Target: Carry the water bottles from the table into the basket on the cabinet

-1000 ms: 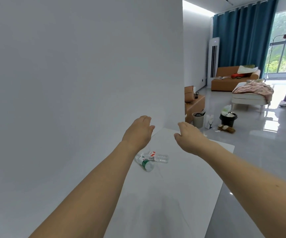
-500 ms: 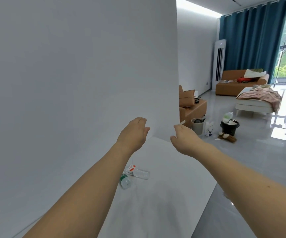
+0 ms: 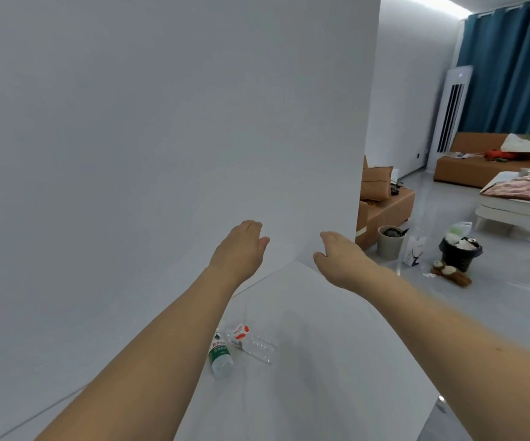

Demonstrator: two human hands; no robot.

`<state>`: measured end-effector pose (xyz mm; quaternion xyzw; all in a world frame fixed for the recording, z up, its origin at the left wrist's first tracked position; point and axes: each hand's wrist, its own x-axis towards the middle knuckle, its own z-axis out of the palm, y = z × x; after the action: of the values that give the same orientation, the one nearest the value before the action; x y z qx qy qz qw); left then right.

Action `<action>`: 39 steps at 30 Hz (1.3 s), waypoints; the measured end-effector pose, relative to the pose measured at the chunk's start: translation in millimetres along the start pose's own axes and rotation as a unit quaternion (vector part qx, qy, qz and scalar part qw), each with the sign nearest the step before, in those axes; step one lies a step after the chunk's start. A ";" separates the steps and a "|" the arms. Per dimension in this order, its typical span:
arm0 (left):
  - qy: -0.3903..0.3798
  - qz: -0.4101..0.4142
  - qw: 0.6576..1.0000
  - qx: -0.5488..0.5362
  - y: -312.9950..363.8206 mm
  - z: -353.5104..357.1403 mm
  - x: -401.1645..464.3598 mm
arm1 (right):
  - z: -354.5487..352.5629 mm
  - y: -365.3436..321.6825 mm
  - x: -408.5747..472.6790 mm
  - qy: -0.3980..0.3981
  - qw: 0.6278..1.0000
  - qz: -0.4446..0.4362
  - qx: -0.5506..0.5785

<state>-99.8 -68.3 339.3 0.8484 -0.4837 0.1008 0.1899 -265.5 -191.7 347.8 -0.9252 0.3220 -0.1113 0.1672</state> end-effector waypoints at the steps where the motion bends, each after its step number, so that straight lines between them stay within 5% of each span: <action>1: 0.000 -0.016 1.000 -0.005 -7.2 5.0 7.6 | 5.8 0.2 13.3 -0.004 1.000 -0.006 0.003; 10: -0.053 -0.217 0.974 -0.033 -88.1 67.2 21.0 | 104.1 3.0 102.0 -0.156 0.985 -0.039 0.064; 18: -0.083 -0.476 0.868 -0.114 -156.5 136.7 -10.2 | 217.8 -2.0 168.7 -0.297 0.946 -0.049 0.119; 24: -0.094 -0.575 0.780 -0.229 -222.0 234.2 10.2 | 342.9 -4.9 207.5 -0.360 0.929 -0.048 0.071; 29: -0.098 -0.611 0.718 -0.318 -267.0 322.4 22.2 | 436.3 -2.3 225.2 -0.370 0.927 -0.032 0.046; 32: -0.089 -0.625 0.687 -0.359 -292.2 361.6 13.2 | 462.9 3.4 227.3 -0.307 0.950 -0.041 0.029; 39: -0.014 -0.626 0.588 -0.513 -305.6 365.1 -6.0 | 475.9 5.9 226.6 -0.225 0.973 -0.052 0.027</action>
<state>155.0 -76.3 -62.9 0.7054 0.1922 -0.3194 0.6028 54.5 -226.4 -69.7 -0.9372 0.2241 0.0827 0.2543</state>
